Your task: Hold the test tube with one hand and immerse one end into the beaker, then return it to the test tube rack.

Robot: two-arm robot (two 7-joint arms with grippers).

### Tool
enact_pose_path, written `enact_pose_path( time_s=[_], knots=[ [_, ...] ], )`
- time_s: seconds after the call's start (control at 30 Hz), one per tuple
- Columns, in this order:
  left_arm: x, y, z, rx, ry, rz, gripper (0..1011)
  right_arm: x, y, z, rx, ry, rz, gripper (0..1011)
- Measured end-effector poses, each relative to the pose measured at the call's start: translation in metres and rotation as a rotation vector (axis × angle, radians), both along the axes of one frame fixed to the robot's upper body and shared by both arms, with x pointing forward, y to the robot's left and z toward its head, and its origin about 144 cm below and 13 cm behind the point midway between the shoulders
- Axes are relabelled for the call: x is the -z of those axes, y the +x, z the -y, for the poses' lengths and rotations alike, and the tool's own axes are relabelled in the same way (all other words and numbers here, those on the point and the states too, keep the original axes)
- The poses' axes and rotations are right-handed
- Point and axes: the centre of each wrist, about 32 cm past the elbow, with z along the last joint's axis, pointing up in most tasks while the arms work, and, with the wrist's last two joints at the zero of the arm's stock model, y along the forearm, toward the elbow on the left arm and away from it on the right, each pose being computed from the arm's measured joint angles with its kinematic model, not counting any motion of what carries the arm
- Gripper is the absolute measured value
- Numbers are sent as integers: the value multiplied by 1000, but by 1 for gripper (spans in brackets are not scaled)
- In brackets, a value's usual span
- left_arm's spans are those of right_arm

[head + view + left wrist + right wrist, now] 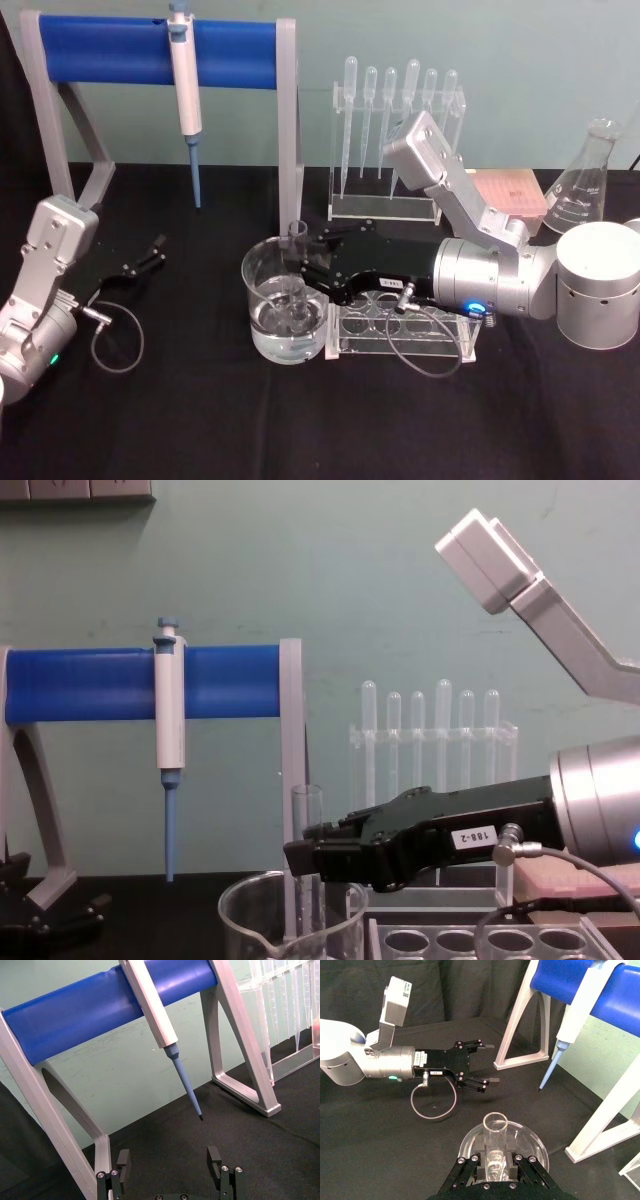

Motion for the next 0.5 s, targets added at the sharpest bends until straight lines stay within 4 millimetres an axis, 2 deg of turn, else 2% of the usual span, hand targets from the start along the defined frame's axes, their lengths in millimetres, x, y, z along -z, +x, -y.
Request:
enact_pose_path(
  time_s=[0.5],
  knots=[
    [0, 0, 0, 0, 0, 0, 1000, 0, 0, 0, 0, 0, 0, 231]
  ],
)
